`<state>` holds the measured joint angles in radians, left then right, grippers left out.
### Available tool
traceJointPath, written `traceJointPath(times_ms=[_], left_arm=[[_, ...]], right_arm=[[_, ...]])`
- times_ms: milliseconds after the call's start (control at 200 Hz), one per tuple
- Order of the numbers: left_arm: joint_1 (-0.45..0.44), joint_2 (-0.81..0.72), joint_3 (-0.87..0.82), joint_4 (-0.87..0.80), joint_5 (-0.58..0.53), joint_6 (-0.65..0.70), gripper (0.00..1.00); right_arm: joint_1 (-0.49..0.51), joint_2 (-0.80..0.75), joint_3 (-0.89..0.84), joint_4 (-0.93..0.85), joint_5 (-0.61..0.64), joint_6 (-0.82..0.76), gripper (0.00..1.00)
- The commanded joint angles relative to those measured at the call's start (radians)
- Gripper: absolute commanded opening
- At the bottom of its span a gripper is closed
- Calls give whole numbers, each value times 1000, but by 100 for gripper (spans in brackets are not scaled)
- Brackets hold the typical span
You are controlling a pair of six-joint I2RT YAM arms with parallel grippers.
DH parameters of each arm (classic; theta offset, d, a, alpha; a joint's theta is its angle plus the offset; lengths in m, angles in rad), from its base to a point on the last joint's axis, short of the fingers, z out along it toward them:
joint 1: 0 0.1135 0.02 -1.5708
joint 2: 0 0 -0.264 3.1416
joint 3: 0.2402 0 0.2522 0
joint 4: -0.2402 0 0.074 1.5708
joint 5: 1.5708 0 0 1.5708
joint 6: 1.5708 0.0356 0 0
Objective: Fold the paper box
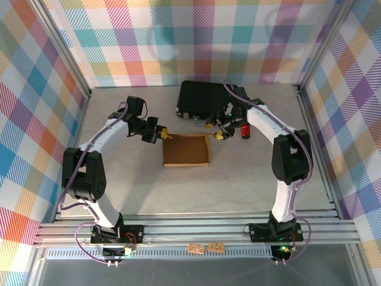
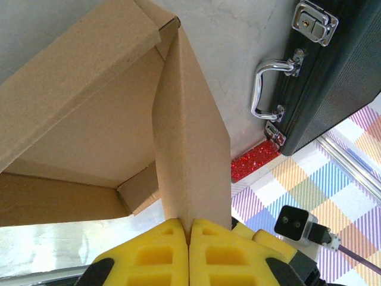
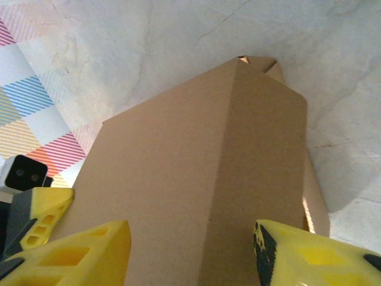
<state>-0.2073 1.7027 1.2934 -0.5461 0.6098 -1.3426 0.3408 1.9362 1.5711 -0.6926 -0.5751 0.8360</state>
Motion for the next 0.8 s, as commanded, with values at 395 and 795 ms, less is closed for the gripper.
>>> traceJointPath(times_ms=[395, 795], left_arm=[[6, -32, -56, 69, 25, -58, 0], [23, -91, 10, 81, 70, -108, 0]], right_arm=[[63, -43, 28, -54, 15, 64, 51], [-12, 38, 250, -283, 39, -172, 54]])
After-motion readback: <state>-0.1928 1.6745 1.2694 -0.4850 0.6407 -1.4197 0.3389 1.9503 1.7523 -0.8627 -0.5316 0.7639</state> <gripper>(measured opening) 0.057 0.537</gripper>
